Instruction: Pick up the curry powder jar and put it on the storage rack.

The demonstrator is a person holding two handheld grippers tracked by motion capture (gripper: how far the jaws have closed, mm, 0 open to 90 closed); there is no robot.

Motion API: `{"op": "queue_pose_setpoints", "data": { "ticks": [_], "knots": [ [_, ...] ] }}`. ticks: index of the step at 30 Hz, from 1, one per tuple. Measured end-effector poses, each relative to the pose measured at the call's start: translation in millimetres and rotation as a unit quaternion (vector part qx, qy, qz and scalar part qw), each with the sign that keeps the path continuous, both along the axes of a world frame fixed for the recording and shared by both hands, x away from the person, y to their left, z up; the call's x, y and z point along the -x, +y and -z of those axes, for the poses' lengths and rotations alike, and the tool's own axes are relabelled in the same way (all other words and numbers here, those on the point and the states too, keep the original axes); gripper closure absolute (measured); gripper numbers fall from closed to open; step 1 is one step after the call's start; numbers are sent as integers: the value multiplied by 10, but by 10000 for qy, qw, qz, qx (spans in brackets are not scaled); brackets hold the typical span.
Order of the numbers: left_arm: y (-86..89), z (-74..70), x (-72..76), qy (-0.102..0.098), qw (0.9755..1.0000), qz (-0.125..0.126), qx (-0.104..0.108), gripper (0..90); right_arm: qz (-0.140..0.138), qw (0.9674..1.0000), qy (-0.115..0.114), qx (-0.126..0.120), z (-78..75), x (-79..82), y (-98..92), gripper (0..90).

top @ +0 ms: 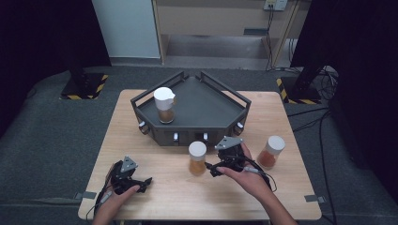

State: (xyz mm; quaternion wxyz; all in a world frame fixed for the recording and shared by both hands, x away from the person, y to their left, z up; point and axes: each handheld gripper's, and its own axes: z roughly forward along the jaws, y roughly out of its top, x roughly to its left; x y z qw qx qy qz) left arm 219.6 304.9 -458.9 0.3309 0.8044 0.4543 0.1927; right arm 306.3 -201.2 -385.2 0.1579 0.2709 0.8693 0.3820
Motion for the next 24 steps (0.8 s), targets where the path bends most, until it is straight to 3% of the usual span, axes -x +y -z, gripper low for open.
{"op": "queue_pose_setpoints", "data": {
  "ticks": [24],
  "knots": [
    [-3, 0, 1, -1, 10000, -8, 1, 0, -194, 9998, 55, -4, -56, -76, 133, 38]
  ]
}}
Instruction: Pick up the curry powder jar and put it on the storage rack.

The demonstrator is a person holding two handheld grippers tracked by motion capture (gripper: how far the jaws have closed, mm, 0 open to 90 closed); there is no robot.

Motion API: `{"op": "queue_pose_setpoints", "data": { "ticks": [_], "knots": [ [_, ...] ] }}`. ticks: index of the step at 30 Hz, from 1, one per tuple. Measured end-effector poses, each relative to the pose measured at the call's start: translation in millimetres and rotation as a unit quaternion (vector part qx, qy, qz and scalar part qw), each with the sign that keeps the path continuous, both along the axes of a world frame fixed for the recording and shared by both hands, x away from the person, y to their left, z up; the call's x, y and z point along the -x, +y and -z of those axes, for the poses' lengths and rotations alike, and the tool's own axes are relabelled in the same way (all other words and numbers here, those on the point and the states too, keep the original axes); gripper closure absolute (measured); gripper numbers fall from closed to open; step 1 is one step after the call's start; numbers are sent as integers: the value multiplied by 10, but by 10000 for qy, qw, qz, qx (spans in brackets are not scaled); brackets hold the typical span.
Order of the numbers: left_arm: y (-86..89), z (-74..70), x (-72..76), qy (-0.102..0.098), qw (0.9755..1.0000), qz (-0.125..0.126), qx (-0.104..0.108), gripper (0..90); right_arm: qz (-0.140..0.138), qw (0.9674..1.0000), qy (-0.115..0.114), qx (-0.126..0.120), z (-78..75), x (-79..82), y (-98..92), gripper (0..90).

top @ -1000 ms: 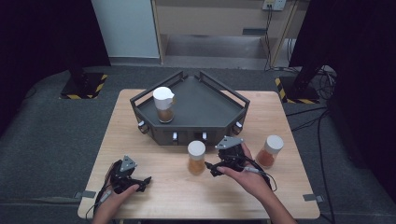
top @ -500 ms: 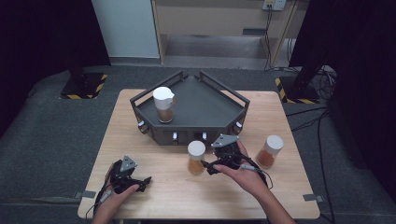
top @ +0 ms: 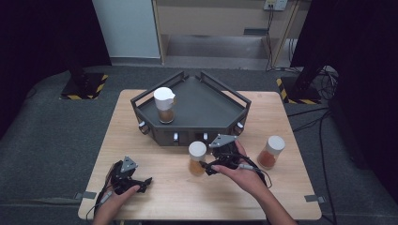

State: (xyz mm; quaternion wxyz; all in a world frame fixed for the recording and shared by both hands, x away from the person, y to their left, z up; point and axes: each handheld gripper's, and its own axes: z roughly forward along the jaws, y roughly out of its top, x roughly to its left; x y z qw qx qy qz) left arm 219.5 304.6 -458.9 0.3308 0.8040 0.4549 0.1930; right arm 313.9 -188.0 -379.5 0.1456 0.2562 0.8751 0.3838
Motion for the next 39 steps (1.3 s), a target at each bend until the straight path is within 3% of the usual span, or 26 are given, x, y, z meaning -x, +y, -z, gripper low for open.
{"op": "queue_pose_setpoints", "data": {
  "ticks": [26, 39],
  "knots": [
    [-1, -1, 1, 0, 10000, -1, -4, 0, -175, 9995, 156, -194, 14, -74, 124, 75],
    [-1, -1, 1, 0, 10000, -1, -5, 0, -200, 9991, 211, -301, 50, -116, 178, 151]
  ]
}}
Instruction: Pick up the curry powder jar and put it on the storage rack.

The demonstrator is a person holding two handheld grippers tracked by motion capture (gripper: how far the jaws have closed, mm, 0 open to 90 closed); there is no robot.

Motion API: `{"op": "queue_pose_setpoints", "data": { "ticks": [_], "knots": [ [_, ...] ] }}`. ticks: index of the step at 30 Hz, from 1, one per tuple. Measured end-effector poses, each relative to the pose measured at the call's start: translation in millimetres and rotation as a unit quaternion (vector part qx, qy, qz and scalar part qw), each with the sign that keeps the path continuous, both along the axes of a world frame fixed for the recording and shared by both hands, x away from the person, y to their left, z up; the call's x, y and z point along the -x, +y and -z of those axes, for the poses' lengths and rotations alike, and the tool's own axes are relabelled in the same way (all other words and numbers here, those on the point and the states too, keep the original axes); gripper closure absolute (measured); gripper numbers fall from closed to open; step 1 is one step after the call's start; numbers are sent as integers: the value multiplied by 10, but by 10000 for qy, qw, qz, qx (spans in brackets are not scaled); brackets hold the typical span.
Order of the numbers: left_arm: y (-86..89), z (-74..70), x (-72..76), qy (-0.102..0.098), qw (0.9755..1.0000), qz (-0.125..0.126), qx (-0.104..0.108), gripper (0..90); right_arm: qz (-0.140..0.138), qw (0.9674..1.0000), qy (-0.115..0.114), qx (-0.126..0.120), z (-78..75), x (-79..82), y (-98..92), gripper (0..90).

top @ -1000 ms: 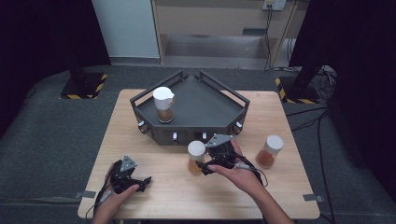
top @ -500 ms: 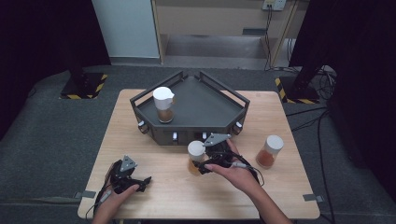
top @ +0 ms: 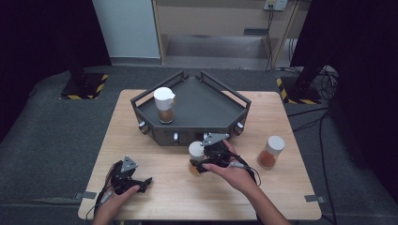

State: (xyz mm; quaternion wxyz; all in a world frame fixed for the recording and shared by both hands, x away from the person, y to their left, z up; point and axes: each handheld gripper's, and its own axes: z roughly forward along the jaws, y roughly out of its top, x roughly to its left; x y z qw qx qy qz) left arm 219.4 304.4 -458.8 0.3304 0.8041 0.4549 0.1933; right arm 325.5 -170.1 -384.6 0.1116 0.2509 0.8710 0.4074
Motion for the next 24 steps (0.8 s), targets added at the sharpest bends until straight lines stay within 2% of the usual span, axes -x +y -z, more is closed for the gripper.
{"op": "queue_pose_setpoints", "data": {
  "ticks": [15, 24],
  "knots": [
    [-1, 0, 1, 1, 10000, -2, -1, 0, -64, 9998, -118, -142, 50, 25, 14, 327],
    [-1, 0, 1, 0, 10000, -2, 0, 0, -61, 9997, -172, -173, 61, 58, 6, 341]
  ]
}}
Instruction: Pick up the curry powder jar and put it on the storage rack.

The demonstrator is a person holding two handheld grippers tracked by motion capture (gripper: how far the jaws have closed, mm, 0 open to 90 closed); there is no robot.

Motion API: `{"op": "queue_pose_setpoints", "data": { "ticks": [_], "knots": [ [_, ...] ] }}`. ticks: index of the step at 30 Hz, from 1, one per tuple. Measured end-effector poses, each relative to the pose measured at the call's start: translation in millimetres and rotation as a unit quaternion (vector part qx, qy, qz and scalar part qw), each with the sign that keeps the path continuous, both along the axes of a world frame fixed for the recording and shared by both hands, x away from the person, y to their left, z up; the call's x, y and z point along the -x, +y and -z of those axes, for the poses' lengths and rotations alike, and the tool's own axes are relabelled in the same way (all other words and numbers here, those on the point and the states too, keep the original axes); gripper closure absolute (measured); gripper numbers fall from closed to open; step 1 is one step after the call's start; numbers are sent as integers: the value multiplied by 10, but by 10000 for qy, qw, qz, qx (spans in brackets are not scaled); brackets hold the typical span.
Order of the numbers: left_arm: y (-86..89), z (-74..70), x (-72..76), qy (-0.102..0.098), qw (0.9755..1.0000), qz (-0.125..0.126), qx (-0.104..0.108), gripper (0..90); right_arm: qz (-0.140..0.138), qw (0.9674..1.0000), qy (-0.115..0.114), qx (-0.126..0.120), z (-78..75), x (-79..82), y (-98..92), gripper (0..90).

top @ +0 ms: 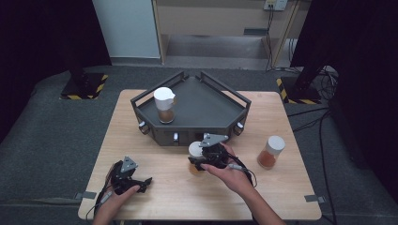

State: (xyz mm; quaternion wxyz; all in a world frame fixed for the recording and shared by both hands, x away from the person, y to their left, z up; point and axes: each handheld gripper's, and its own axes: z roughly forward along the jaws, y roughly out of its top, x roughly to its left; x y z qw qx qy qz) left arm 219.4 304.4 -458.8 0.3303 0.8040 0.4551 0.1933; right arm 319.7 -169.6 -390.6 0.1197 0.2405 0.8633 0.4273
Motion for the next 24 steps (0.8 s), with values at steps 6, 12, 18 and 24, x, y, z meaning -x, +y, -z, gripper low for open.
{"op": "queue_pose_setpoints", "data": {
  "ticks": [6, 12, 18, 24],
  "knots": [
    [0, 0, 0, 0, 10000, -1, 1, 0, -2, 10000, -1, 5, -22, 24, -13, 342],
    [-1, 0, 0, -1, 10000, -1, 0, 0, -18, 10000, 19, 33, -95, 38, -47, 342],
    [-1, 0, 1, 0, 10000, -2, 0, 0, 0, 10000, 7, 55, -166, 45, -86, 342],
    [0, 0, 0, 0, 10000, -2, 1, 0, 10, 10000, -28, 46, -226, 58, -125, 342]
  ]
}}
